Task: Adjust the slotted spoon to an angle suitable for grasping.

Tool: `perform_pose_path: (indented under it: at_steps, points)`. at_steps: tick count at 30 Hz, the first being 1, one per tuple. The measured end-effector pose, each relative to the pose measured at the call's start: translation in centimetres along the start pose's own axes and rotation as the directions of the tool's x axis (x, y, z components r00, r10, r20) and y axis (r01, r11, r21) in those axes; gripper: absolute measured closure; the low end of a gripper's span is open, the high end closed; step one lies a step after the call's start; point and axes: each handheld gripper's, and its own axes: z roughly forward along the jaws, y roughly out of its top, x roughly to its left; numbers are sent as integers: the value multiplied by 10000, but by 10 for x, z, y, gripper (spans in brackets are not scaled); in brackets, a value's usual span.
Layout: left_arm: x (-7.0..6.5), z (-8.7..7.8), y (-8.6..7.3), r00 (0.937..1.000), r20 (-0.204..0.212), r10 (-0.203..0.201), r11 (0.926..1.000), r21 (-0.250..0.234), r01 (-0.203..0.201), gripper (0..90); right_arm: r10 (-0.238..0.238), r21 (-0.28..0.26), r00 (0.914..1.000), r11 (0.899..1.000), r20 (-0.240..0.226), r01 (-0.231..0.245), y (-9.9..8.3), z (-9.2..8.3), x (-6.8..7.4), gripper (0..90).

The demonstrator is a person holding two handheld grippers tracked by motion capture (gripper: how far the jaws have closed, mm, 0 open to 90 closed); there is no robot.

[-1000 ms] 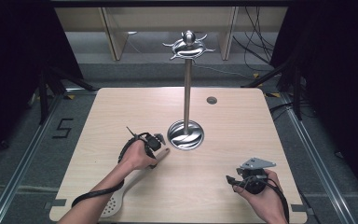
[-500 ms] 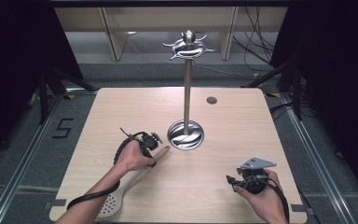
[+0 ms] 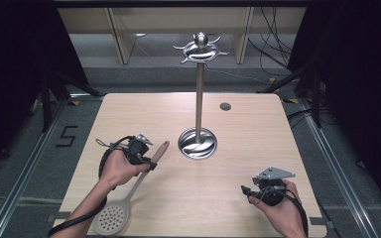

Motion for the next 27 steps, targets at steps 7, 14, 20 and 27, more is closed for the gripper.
perform_pose_path:
  at_steps: [7,14,20,27]
  points:
    - [4,-23,-11,9996,-149,-248,9938,-1085,230,711,97,-8,9999,10000,-45,-97,0,0,0,474]
    - [6,-47,-22,9989,-310,-360,9783,-2052,289,711,-91,-165,9999,9998,87,92,0,0,-1,473]
    - [7,-63,-32,9990,-331,-314,9627,-2696,213,712,-197,-304,9997,9993,113,200,0,1,-2,472]
    - [5,-81,-45,9962,-258,-836,9200,-3860,672,712,-32,-279,9999,9996,120,35,1,0,-2,472]
